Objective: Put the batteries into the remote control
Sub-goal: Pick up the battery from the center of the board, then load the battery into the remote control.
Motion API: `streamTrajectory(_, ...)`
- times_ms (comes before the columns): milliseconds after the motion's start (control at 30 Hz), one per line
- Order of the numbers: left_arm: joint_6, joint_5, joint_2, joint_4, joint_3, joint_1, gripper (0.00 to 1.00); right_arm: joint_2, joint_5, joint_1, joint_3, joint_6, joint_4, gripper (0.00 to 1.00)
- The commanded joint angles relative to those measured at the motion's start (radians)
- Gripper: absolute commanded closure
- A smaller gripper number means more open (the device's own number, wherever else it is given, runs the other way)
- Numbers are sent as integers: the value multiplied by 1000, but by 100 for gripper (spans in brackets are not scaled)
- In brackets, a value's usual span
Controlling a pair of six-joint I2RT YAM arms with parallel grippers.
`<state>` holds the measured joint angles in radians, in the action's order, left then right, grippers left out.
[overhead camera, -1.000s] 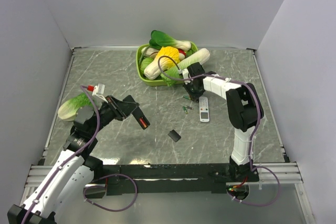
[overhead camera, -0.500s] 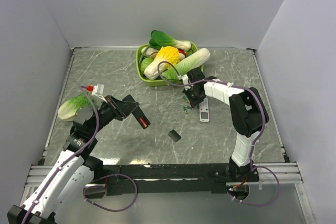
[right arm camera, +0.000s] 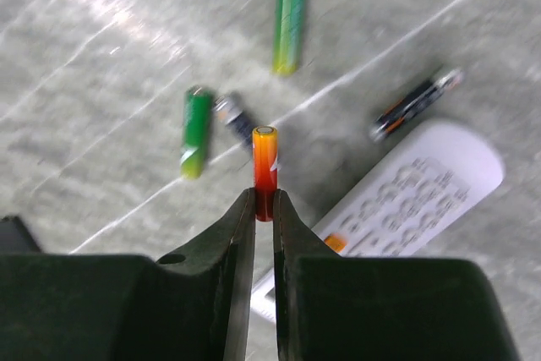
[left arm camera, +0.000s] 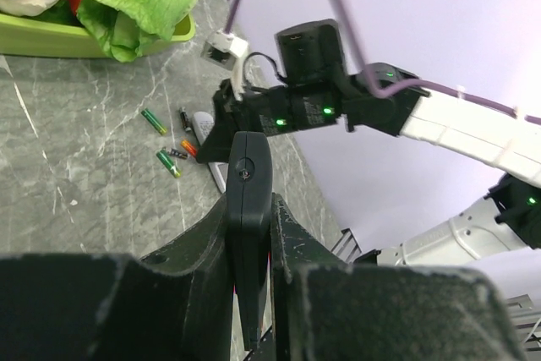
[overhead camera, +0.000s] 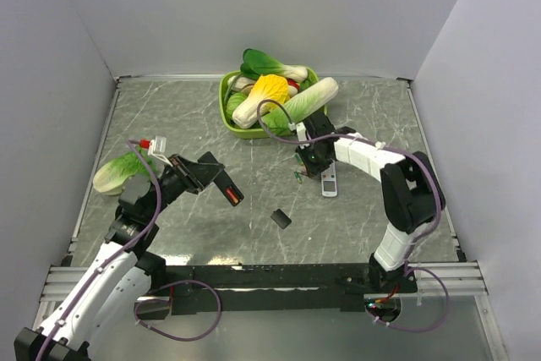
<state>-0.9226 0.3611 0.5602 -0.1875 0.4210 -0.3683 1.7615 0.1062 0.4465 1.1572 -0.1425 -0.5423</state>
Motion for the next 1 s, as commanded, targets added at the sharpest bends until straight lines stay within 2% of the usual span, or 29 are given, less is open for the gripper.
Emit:
streamTrajectory(0,-27,3,4,-141,-50,-1,99,-178,36,66,-4,41,-5,100)
streamTrajectory(233,-70,-39,24,-314,-142,-1,99,-304,29,207,1,90,-53,100)
streamTrajectory(467,-151,-114,29,-412,-235,-1,99,-382,-20,420,91,127,-126,100)
streamTrajectory(700,-205,-166,15,-457,-291,-1,99,-376,-57,564,180,141,-169,100)
streamTrajectory(967,-243,-168,33,-512,-323,-1,99,-298,-57,624,285,138,-206,100)
